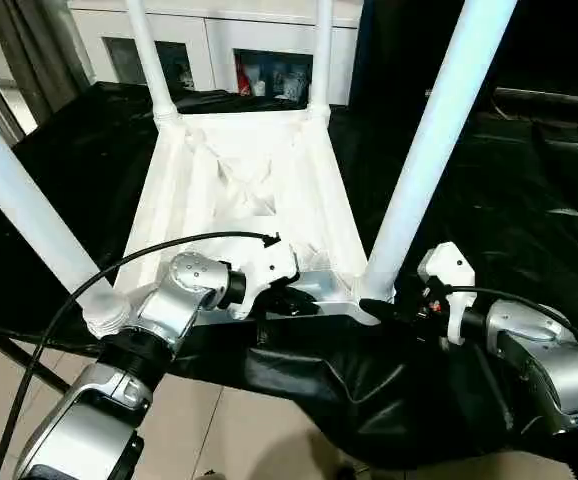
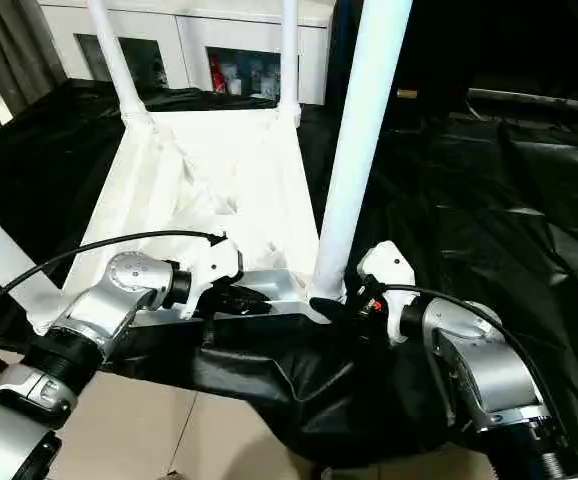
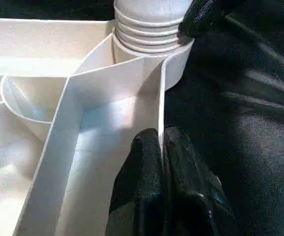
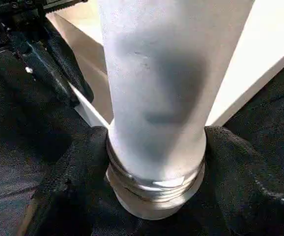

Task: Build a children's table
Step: Rotate leg to tighten

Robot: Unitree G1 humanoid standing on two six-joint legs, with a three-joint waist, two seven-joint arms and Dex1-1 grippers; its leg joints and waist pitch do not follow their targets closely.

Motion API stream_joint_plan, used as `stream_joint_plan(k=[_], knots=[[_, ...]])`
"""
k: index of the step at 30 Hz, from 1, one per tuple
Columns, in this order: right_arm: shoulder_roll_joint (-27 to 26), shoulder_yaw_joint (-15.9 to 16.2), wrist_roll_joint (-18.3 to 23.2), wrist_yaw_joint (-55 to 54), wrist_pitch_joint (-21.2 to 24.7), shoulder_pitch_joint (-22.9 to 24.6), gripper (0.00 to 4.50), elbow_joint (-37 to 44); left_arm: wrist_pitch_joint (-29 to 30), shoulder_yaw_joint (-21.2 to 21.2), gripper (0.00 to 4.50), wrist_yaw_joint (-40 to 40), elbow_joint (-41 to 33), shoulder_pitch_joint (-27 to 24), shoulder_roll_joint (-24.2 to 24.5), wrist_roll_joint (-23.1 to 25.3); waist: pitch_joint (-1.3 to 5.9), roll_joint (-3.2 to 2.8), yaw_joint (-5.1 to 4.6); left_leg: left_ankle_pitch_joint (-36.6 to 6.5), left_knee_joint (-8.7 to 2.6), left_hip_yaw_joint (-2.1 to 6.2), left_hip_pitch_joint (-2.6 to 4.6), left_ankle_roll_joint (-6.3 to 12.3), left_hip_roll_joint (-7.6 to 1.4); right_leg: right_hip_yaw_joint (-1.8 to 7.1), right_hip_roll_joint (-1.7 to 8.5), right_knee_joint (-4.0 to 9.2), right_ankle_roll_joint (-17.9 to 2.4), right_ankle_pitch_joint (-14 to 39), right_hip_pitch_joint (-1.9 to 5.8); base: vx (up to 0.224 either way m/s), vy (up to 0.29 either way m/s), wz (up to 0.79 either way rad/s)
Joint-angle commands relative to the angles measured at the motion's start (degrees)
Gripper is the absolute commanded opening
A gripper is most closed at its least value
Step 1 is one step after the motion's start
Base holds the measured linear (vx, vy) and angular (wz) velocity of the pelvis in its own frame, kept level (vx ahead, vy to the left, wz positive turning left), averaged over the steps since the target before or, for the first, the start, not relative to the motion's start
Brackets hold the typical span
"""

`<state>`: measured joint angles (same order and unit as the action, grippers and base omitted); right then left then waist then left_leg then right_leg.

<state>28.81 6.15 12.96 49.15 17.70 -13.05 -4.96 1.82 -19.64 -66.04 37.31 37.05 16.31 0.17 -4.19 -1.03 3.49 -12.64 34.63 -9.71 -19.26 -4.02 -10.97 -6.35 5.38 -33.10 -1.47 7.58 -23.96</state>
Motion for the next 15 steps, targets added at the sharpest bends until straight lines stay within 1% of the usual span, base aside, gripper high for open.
stream_joint_plan(k=[1, 5, 6, 7, 8, 9, 10, 11, 12, 13, 14, 15], knots=[[-0.33, -0.20, 1.02, 0.96, -0.52, 0.63, 2.74, 0.88, -0.29, 0.98, 0.00, 0.29, -0.75, 0.97, 0.32, -0.29, 4.98, 1.33, 0.39, -3.50, -3.56, 0.11, -1.05, 5.86, -1.39, 2.81, 3.06, 3.28, -9.56, 18.06, 4.34, 0.000, 0.000, 0.00], [-0.68, -0.11, 0.56, 0.19, -0.53, 0.74, 2.74, 0.59, 0.06, 1.08, 0.00, 0.55, -0.69, 0.96, 0.26, -0.20, 4.95, 1.27, 0.40, -3.56, -3.57, 0.09, -1.01, 5.87, -1.37, 2.80, 3.02, 3.34, -9.56, 18.07, 4.29, 0.000, 0.000, 0.00], [-1.67, 0.07, -2.08, -3.75, -0.93, 0.10, 2.74, -1.64, 0.60, 1.19, 0.00, 1.72, -0.31, 1.00, 0.14, 0.22, 4.90, 1.21, 0.34, -3.71, -3.59, 0.10, -1.04, 5.59, -1.42, 2.81, 3.07, 3.35, -9.65, 18.17, 4.23, 0.000, 0.000, 0.00], [-2.70, -0.08, -3.82, -7.19, -0.98, -0.56, 2.74, -3.63, 1.15, 1.37, 0.00, 2.94, 0.03, 1.08, -0.14, 0.50, 4.85, 1.21, 0.21, -4.10, -3.64, 0.12, -1.09, 5.29, -1.34, 2.73, 3.06, 3.51, -9.43, 18.89, 4.29, 0.000, 0.000, 0.00], [-3.96, -0.29, -5.11, -10.41, -1.00, -1.16, 2.74, -5.52, 1.77, 1.61, 0.00, 4.49, 0.44, 1.21, -0.58, 0.79, 4.82, 1.21, 0.09, -4.35, -3.65, 0.12, -1.09, 4.92, -1.34, 2.70, 3.05, 3.47, -9.27, 19.39, 4.24, 0.000, 0.000, 0.00], [-5.99, -0.83, -5.89, -14.22, -0.77, -1.89, 2.74, -7.46, 2.35, 1.82, 0.00, 6.27, 0.99, 1.45, -1.22, 1.14, 4.61, 1.28, -0.15, -4.90, -3.72, 0.07, -1.11, 4.53, -1.27, 2.65, 2.99, 3.72, -9.01, 20.54, 4.04, 0.000, 0.000, 0.00], [-8.30, -1.55, -6.20, -18.03, -0.33, -2.66, 2.74, -9.29, 3.03, 1.98, 0.00, 8.22, 1.64, 1.79, -1.95, 1.59, 4.52, 1.26, -0.72, -6.96, -3.76, 0.18, -1.01, 3.04, -0.81, 2.20, 2.91, 4.57, -6.69, 25.91, 4.20, 0.000, 0.000, 0.00], [-9.90, -2.14, -6.13, -20.41, 0.10, -3.21, 2.73, -10.38, 3.60, 2.02, 0.00, 9.57, 2.13, 2.09, -2.46, 1.95, 4.52, 1.26, -0.72, -6.96, -3.76, 0.18, -1.01, 3.04, -0.81, 2.20, 2.91, 4.57, -6.69, 25.91, 4.20, 0.000, 0.000, 0.00], [-12.46, -3.06, -6.04, -24.22, 0.35, -4.15, 2.73, -12.05, 4.20, 2.15, 0.00, 12.06, 3.14, 2.72, -3.45, 2.56, 4.52, 1.39, -1.24, -7.31, -3.69, 0.26, -1.04, 2.50, -0.58, 2.06, 2.90, 4.90, -5.15, 28.72, 4.12, 0.000, 0.000, 0.00], [-15.25, -3.94, -5.65, -27.75, 0.70, -5.24, 2.73, -13.77, 5.05, 2.45, 0.00, 15.11, 4.48, 3.60, -4.78, 3.07, 4.54, 1.57, -1.53, -7.41, -3.64, 0.29, -1.18, 2.48, -0.52, 1.96, 2.85, 5.04, -4.54, 29.45, 4.07, 0.000, 0.000, 0.00], [-16.46, -4.01, -5.68, -29.12, 0.66, -5.83, 2.73, -14.51, 5.41, 2.66, 0.00, 16.69, 5.22, 4.10, -5.51, 3.24, 4.49, 1.48, -1.57, -7.48, -3.68, 0.32, -1.13, 2.49, -0.49, 1.89, 2.79, 5.24, -4.27, 29.91, 3.97, 0.000, 0.000, 0.00], [-17.98, -4.11, -5.72, -30.85, 0.60, -6.58, 2.73, -15.46, 5.85, 2.93, 0.00, 18.69, 6.16, 4.74, -6.43, 3.45, 4.55, 1.47, -1.56, -7.68, -3.61, 0.22, -0.81, 2.54, -0.44, 1.91, 2.67, 5.38, -4.01, 29.84, 3.68, 0.000, 0.000, 0.00]])
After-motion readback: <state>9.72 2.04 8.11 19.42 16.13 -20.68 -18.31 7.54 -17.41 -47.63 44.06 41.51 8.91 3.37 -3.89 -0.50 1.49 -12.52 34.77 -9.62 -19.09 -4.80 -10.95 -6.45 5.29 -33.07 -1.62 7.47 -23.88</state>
